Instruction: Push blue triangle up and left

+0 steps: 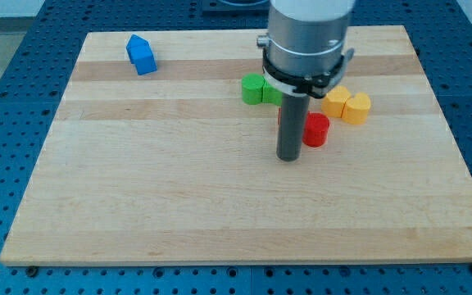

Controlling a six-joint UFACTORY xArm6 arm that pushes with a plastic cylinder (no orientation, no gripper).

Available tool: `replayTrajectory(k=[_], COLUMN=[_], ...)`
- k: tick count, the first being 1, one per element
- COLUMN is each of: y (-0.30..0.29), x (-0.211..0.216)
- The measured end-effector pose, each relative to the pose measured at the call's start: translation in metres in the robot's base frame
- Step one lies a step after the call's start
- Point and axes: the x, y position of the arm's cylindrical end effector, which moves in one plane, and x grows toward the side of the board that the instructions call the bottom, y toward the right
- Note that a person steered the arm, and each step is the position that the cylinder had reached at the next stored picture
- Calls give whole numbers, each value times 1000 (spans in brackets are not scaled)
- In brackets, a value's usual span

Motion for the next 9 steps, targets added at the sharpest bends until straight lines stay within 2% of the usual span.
replayTrajectory(k=[1, 3, 4, 5, 6, 7, 8, 9], y=[9, 67, 74, 28, -33, -59, -52, -18], x=[-9, -34, -30, 7, 10, -13, -32, -48])
